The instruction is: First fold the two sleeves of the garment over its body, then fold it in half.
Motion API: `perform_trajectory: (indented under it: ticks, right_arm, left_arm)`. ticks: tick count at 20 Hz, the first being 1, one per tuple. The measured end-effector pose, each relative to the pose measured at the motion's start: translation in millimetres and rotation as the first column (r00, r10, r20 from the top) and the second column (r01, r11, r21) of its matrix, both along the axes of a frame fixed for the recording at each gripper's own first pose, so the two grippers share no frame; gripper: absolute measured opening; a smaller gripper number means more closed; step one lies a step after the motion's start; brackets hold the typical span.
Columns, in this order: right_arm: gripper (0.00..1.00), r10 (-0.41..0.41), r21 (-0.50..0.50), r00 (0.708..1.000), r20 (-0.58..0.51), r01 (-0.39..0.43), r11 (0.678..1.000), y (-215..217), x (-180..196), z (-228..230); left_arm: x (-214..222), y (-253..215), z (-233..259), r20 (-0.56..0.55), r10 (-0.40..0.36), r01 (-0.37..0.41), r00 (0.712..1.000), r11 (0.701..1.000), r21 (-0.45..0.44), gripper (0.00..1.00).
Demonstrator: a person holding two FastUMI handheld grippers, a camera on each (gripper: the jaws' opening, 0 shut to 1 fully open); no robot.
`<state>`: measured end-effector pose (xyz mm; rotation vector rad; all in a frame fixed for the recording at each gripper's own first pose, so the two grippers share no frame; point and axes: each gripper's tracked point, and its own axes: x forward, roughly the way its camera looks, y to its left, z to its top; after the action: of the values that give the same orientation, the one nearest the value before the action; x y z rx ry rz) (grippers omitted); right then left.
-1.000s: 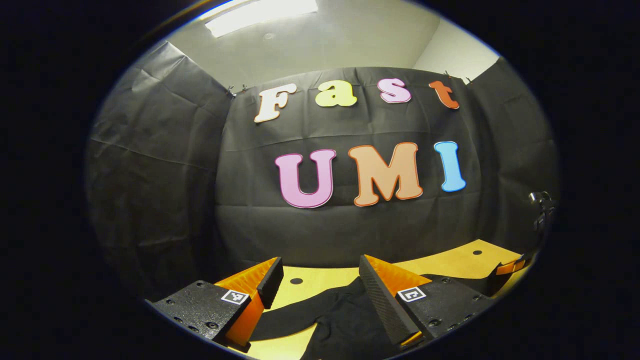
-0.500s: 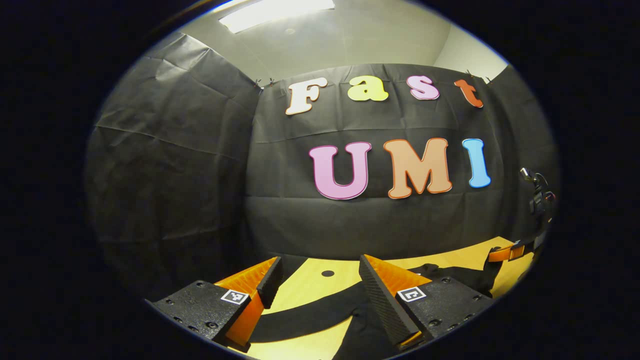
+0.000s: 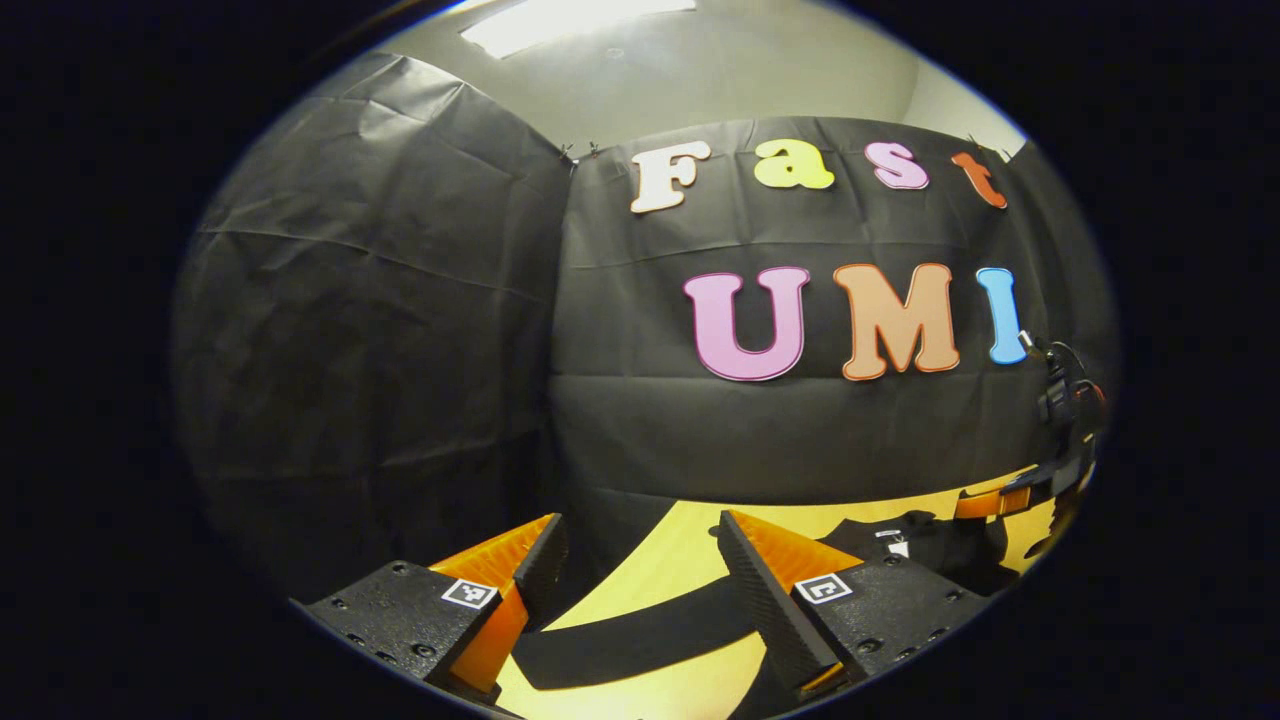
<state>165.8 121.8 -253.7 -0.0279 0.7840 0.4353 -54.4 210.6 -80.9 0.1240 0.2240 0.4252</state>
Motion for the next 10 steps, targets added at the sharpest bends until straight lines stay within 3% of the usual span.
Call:
perform_trajectory:
  ticks: [2, 3, 5, 10]
  right_arm:
    - [0.02, 0.025, -0.004, 1.0, -0.014, -0.025, 1.0, 26, 9, -13]
    - [0.03, 0.038, -0.007, 0.999, -0.02, -0.038, 0.999, 37, 14, -20]
    - [0.02, 0.061, -0.021, 0.997, -0.043, -0.062, 0.998, 57, 19, -37]
    - [0.02, 0.074, -0.049, 0.99, -0.116, -0.08, 0.996, 86, 19, -88]
  left_arm:
    - [-5, 12, -3, -0.009, 0.018, -0.018, 1.0, 1.0, 0.002, 0.96]
    - [-8, 20, -7, -0.017, 0.026, -0.026, 1.0, 1.0, 0.003, 0.92]
    - [-14, 33, -10, -0.033, 0.042, -0.042, 0.999, 0.999, 0.006, 0.96]
    - [-29, 62, -25, -0.075, 0.089, -0.089, 0.993, 0.996, 0.01, 0.92]
